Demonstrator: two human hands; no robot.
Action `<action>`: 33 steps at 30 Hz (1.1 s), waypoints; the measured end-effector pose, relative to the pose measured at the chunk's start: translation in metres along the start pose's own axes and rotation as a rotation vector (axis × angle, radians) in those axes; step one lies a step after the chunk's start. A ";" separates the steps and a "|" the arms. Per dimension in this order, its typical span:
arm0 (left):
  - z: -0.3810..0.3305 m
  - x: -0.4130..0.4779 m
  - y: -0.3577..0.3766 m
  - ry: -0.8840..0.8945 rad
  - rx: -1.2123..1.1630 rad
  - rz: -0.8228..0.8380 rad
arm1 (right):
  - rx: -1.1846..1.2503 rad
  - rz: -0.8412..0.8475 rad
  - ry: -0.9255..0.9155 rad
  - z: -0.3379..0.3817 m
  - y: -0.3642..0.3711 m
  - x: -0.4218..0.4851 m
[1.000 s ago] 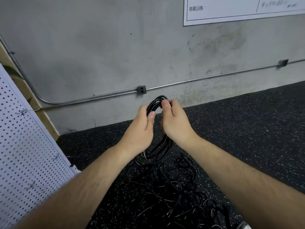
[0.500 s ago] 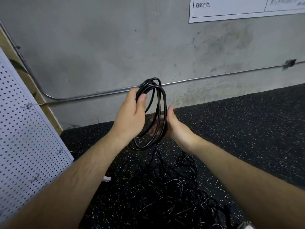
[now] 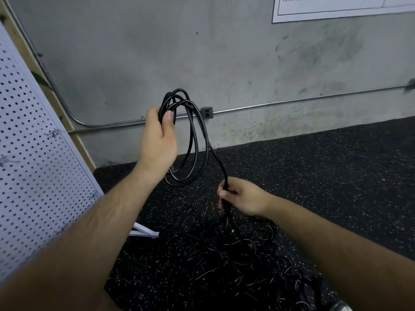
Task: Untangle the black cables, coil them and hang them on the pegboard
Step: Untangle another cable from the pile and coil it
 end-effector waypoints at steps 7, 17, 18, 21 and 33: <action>-0.010 -0.012 0.020 0.033 0.119 0.020 | -0.092 -0.308 0.062 0.013 -0.026 -0.007; 0.004 0.002 0.001 -0.098 0.068 -0.119 | -0.029 -0.466 0.011 0.013 -0.054 -0.029; 0.006 0.003 -0.002 -0.108 0.070 -0.129 | 0.045 -0.503 -0.002 0.011 -0.060 -0.033; 0.012 0.004 -0.007 -0.127 0.077 -0.133 | 0.152 -0.554 -0.011 0.002 -0.073 -0.040; 0.019 0.001 0.021 -0.166 -0.057 -0.046 | -0.096 -0.546 0.024 0.004 -0.072 -0.042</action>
Point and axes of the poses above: each hand's wrist, its own x-axis towards the middle knuckle, its own y-axis out of the palm, z = x × y, the point moved 3 cm from there along x, towards the middle knuckle, and after that the axes turned 13 degrees about z, right-handed, at the moved point
